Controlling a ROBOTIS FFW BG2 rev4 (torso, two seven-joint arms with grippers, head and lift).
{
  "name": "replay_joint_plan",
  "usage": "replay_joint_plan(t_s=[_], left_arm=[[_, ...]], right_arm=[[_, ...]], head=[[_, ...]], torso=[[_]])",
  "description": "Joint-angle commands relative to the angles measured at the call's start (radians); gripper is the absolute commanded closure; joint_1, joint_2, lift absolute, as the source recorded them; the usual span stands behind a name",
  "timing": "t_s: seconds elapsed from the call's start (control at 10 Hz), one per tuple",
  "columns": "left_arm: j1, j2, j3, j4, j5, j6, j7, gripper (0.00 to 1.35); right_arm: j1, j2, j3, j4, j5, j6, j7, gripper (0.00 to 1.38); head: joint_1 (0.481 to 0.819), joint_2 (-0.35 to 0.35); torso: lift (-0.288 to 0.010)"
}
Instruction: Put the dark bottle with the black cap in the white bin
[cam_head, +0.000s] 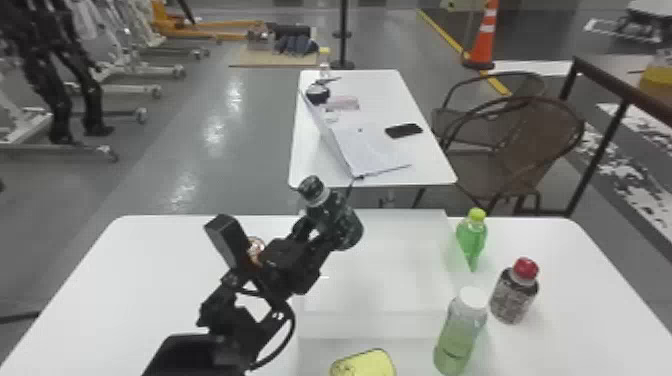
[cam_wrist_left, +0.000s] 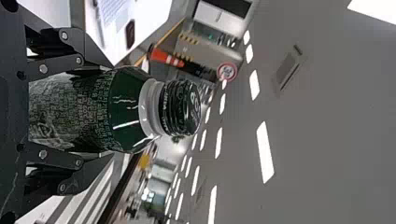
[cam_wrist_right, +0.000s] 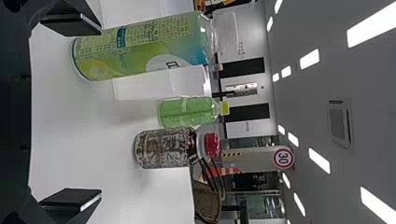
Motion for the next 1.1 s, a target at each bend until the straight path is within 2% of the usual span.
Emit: replay_joint_plan(t_s=[0.0,0.2,0.3,0.5,0.6,0.7,0.8,1.0], left_arm=[[-0.041,-0.029,-0.036,0.089,0.016,0.046,-0.042,0.82],[-0.1,-0.034,-0.086,0.253,0.029,0.053,-0.1,0.82],[-0.113,-0.034,-0.096,0.3,0.019,0.051,-0.1,0.81],[-0.115,-0.034,-0.07,0.328,-0.007,-0.006,-0.085,0.33],[-0.115,-0.034,-0.058,0.328,-0.007,-0.035,-0.08,0.18],[-0.117,-0.034,-0.052,0.325,-0.004,-0.056,-0.075,0.11],[-0.107,-0.034,-0.046,0.289,0.002,-0.056,-0.074,0.11],[-0.057,-0.034,-0.02,0.116,0.029,-0.067,-0.054,0.11]], right_arm=[[0.0,0.001,0.0,0.002,-0.001,0.0,0.0,0.08],[0.002,0.001,0.0,0.002,-0.001,0.0,0.0,0.08],[0.002,0.001,0.0,0.003,-0.001,0.0,0.0,0.08],[0.0,0.001,0.0,0.005,-0.002,0.0,0.0,0.08],[0.0,0.001,0.0,0.005,-0.002,0.0,0.0,0.08],[0.0,0.001,0.0,0.005,-0.002,0.0,0.0,0.08],[0.002,-0.001,0.0,0.003,-0.002,0.0,0.0,0.08],[0.002,0.001,0.0,0.003,-0.001,0.0,0.0,0.08]], head=[[0.549,0.0],[0.549,0.0],[0.549,0.0],[0.549,0.0],[0.549,0.0],[0.549,0.0],[0.549,0.0],[0.549,0.0]], torso=[[-0.1],[-0.1],[-0.1],[-0.1],[-0.1],[-0.1],[-0.1],[-0.1]])
